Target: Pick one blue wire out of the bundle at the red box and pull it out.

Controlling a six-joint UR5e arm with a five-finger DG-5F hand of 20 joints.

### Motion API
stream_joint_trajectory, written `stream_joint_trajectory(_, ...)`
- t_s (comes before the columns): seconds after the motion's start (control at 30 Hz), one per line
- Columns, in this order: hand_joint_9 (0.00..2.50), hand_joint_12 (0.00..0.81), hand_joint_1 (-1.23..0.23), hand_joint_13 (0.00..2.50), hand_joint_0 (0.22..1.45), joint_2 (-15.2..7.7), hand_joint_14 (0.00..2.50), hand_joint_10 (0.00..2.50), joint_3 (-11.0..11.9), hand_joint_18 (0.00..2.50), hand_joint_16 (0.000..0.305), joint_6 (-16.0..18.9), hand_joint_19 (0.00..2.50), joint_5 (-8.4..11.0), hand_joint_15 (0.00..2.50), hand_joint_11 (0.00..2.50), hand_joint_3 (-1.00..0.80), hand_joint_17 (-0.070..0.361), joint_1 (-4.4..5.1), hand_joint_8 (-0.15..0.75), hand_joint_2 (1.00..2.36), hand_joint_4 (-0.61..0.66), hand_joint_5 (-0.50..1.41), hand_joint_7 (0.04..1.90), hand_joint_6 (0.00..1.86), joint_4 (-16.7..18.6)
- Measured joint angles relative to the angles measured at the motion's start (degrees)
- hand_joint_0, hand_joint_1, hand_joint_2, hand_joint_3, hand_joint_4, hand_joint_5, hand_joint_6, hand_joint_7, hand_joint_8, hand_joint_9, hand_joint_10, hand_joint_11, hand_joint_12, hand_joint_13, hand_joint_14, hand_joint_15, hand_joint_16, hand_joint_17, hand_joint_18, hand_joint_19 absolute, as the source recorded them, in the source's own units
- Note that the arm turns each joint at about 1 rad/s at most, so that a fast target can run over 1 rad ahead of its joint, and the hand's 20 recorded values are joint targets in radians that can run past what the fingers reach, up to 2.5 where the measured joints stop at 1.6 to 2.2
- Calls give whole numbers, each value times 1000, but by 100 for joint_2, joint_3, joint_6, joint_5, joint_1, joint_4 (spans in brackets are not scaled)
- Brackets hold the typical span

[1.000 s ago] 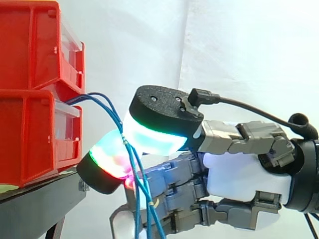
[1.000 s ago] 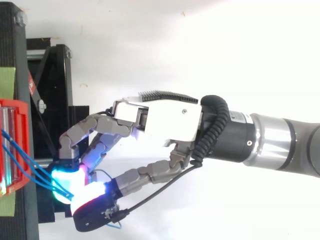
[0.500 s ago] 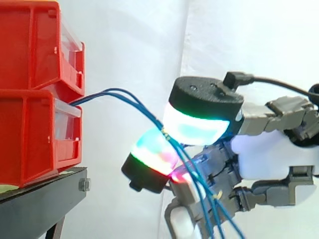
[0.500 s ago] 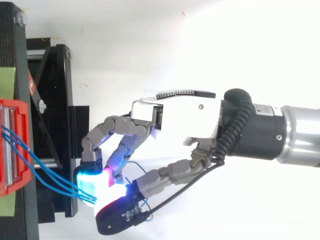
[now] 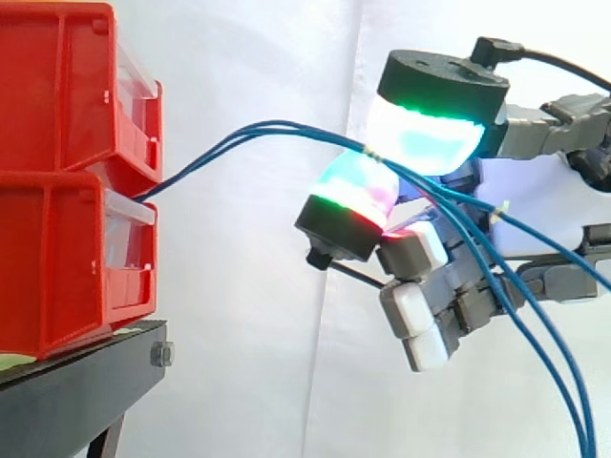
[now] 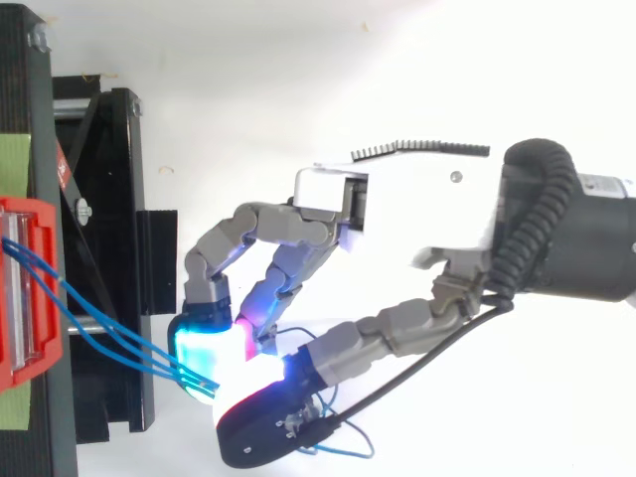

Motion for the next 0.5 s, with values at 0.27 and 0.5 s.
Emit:
stream_joint_trajectory(0.27,980,424,-778,961,685,148,20,12,1,866,52,105,493,-219,572,819,-471,116,-86,353,1003,155,-202,907,970,-472)
stream_joint_trajectory(0.5,982,433,-666,936,601,160,19,12,2,805,53,341,528,-357,587,824,-459,119,-100,356,1003,186,-189,835,940,-537)
